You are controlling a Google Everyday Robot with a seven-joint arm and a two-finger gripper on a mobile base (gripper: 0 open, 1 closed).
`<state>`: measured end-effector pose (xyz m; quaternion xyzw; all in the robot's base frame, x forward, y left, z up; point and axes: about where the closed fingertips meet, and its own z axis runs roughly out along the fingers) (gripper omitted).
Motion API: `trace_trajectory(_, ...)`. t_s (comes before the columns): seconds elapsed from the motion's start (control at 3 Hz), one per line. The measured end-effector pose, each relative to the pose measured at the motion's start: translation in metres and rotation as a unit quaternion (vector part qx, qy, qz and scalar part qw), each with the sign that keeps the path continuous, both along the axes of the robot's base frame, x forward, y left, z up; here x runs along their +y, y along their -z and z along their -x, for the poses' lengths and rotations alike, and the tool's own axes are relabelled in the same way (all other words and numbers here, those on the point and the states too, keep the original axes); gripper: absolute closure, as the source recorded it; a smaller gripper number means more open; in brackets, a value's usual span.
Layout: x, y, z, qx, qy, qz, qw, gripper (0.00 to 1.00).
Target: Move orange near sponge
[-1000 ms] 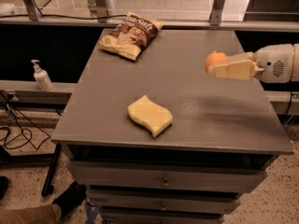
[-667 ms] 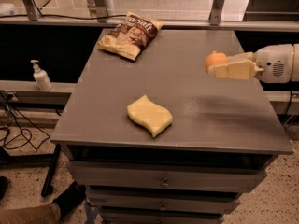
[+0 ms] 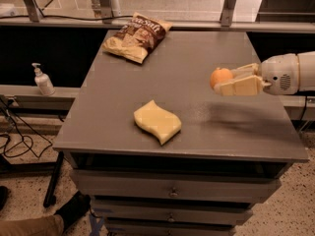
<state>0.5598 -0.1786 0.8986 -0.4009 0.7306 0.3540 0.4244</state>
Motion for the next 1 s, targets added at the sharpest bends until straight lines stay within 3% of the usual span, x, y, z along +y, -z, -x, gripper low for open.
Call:
trace_trajectory(0.67, -0.008, 0.028, 0.038, -0.009, -0.05, 0.059, 0.9969, 1.0)
trace_trajectory(1.0, -0.003, 0.038, 0.054, -0.005, -0.073, 0.065, 0.9952, 1.0)
